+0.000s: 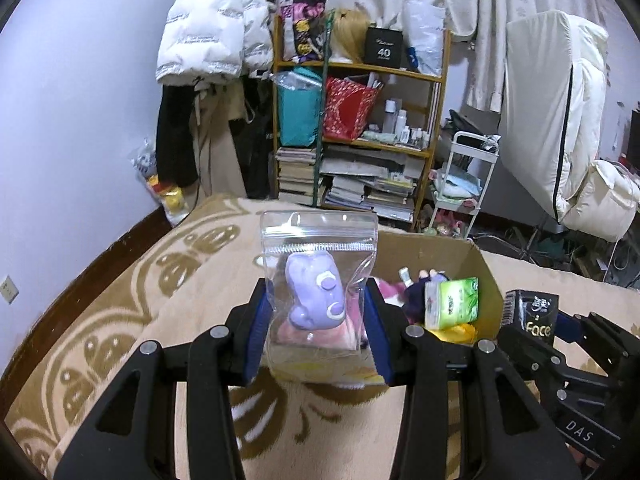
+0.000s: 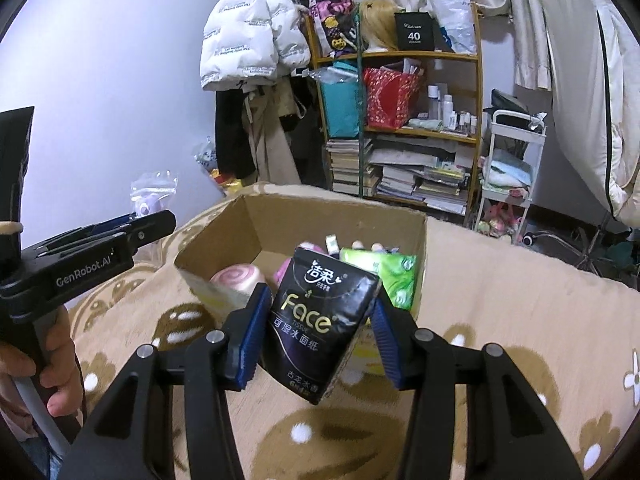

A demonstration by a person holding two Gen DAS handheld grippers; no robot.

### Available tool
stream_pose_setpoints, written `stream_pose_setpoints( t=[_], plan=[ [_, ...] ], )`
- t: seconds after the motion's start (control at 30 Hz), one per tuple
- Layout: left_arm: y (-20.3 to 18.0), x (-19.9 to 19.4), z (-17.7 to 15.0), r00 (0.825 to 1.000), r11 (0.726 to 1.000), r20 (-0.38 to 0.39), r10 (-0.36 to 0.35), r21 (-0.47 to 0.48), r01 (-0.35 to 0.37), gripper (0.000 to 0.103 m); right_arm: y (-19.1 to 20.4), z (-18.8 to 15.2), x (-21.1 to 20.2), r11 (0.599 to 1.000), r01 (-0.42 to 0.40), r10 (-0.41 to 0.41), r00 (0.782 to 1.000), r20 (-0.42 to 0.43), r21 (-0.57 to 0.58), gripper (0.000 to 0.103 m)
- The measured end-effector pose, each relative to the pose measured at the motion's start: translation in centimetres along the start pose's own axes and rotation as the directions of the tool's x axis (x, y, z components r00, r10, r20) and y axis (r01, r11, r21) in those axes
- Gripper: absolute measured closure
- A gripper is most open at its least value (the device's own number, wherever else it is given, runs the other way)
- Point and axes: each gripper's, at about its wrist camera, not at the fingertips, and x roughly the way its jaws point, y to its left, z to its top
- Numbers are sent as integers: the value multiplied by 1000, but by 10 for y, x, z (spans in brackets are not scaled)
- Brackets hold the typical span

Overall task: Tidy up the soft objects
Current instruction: 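Lift the black pack with the right gripper while the left gripper lifts the clear bag, then open the right gripper to drop the black pack into the box while the left gripper drops the bag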

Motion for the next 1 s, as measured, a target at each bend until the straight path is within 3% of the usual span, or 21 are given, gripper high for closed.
stream_pose_setpoints(
  t=[0.3, 0.77, 1.0],
  plan=[
    [-11, 21, 11, 1000, 999, 14, -3, 33, 3, 60, -11, 13, 20, 1000, -2, 2, 1000, 15, 12, 51],
    [-12, 54, 3, 998, 999, -64, -8, 41, 11, 58, -34, 19, 58, 998, -22, 23, 1000, -4, 56, 50],
    [-10, 66, -2, 993, 999, -117, 5, 41, 0, 53, -35, 18, 63, 997, -27, 28, 1000, -12, 74, 47]
  ],
)
